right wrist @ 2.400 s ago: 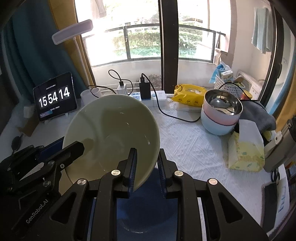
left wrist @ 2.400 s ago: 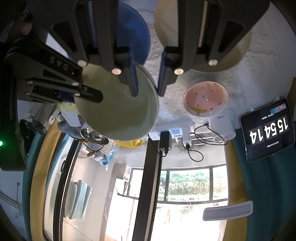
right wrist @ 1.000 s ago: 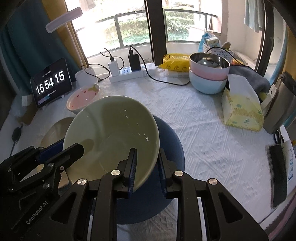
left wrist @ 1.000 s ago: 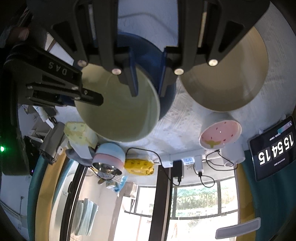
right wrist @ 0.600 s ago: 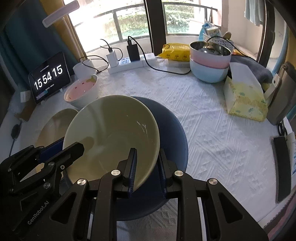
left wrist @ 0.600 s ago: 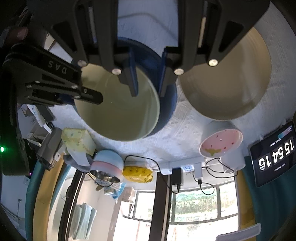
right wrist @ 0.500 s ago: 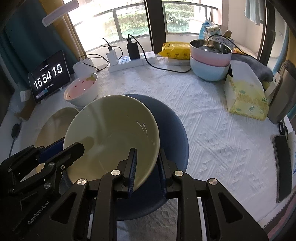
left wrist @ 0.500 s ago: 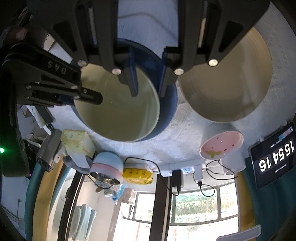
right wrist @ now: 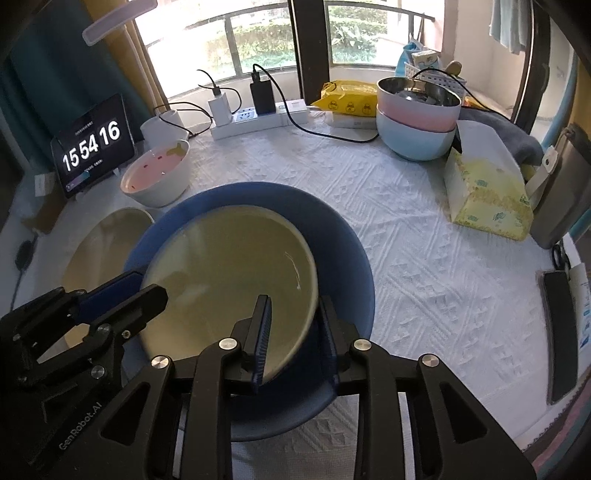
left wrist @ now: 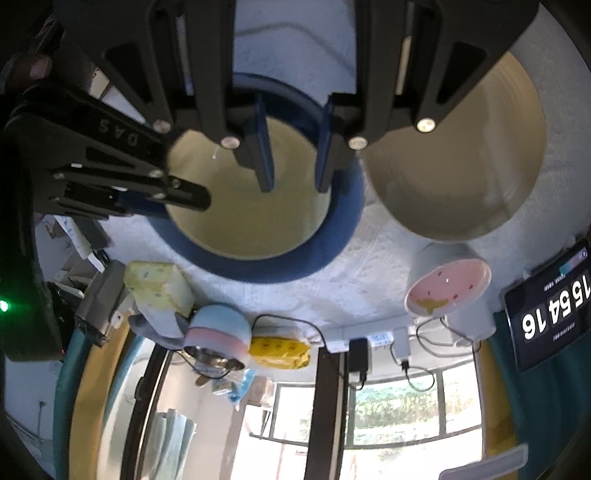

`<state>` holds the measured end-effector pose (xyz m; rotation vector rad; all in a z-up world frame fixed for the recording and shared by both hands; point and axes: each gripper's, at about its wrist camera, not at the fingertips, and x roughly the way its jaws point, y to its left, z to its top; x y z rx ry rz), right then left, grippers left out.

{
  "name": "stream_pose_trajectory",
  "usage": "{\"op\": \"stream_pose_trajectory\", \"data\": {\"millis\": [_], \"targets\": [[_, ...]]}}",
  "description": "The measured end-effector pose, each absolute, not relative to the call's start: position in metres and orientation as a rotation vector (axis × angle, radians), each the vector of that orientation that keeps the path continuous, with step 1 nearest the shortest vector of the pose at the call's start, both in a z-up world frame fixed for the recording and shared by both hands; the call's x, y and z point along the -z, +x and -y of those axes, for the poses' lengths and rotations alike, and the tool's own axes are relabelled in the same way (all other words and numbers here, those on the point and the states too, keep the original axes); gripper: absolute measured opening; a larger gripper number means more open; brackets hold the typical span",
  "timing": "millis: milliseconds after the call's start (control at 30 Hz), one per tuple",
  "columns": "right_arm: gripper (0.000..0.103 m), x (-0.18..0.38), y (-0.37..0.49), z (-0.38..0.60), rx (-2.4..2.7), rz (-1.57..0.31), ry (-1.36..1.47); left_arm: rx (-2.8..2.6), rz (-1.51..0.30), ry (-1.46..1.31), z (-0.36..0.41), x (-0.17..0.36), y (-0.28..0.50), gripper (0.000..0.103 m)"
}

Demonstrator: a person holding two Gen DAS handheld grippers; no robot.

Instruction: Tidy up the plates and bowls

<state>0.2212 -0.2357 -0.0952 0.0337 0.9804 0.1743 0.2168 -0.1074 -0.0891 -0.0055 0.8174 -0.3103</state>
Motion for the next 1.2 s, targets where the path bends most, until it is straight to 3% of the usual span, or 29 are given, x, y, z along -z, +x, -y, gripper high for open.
{"op": "stream_pose_trajectory", "data": {"millis": [867,1200], "targets": [[0.03,0.062,0.224,0.219,-0.189,-0.908,-0.003,0.25,-0.76,-0.04,0.081,0.068,0.216,0.024],[0.03,0.055,0.232,0.208,-0.205,-0.904,-0.031,0.232,-0.748,-0.062,0.069,0.062,0.221,0.029]]}}
